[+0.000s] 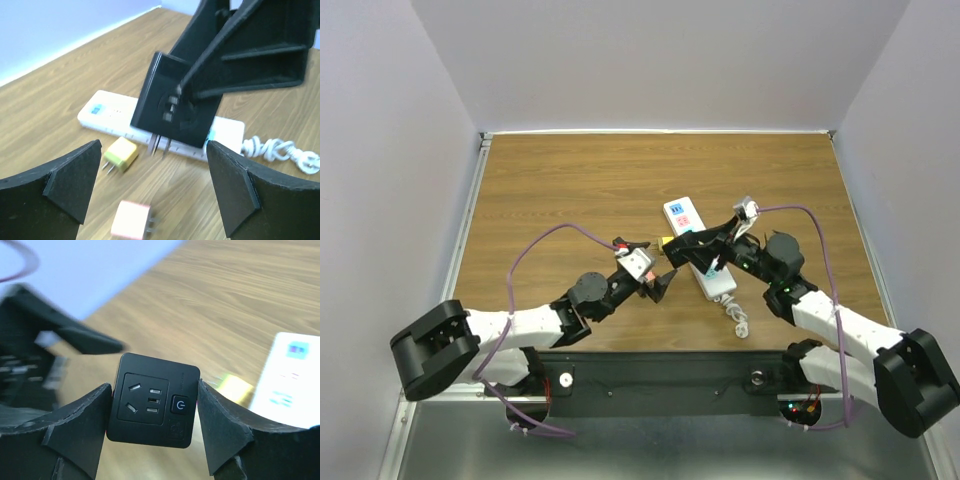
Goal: Insert the plug
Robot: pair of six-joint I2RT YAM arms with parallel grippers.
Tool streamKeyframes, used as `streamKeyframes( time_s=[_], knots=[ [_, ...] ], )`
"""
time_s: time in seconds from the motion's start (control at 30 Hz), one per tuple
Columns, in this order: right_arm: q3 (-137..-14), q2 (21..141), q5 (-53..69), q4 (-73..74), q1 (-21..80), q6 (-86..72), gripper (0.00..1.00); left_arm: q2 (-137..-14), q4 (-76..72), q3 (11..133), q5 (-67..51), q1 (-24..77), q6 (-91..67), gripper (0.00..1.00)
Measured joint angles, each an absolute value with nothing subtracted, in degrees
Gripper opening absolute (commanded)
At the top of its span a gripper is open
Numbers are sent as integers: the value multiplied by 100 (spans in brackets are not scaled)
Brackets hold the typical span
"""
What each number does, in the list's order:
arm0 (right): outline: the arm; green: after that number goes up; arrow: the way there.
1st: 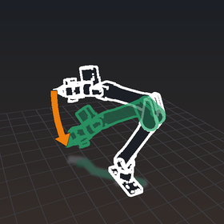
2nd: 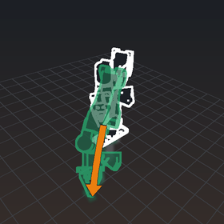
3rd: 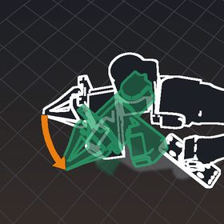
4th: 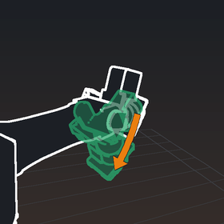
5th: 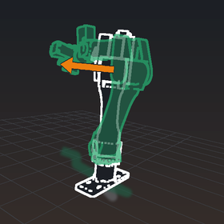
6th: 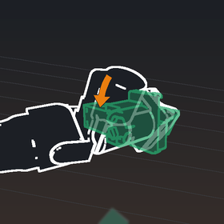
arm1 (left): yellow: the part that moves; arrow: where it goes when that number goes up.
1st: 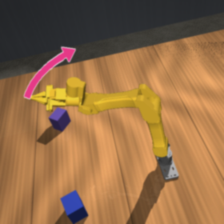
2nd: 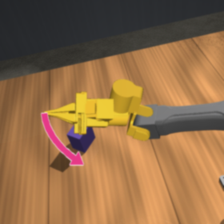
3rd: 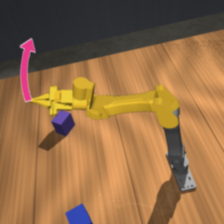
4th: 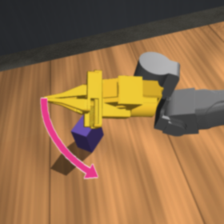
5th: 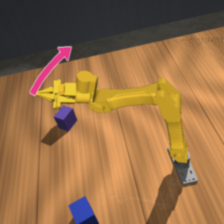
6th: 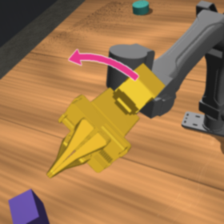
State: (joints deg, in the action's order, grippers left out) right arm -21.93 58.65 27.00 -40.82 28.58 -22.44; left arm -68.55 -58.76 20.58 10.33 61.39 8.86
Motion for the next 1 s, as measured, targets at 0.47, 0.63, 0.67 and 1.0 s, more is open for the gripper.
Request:
streamKeyframes(
  time_s=[0.47,0.63,0.67,1.0],
  knots=[
    [-2799,7140,209,-3105,2858,-1004,1,-6676,-5306,2359,-123,4145,-303,98],
    [-3157,7535,-220,-2971,2858,-757,1,-7148,-5006,3151,-377,3503,-593,98],
    [-3227,7618,-294,-2954,2858,-716,1,-7192,-4989,3236,-399,3391,-635,98],
    [-3345,7776,-591,-2504,2858,-513,1,-7664,-5083,3258,-550,3295,-674,98]
  ],
)
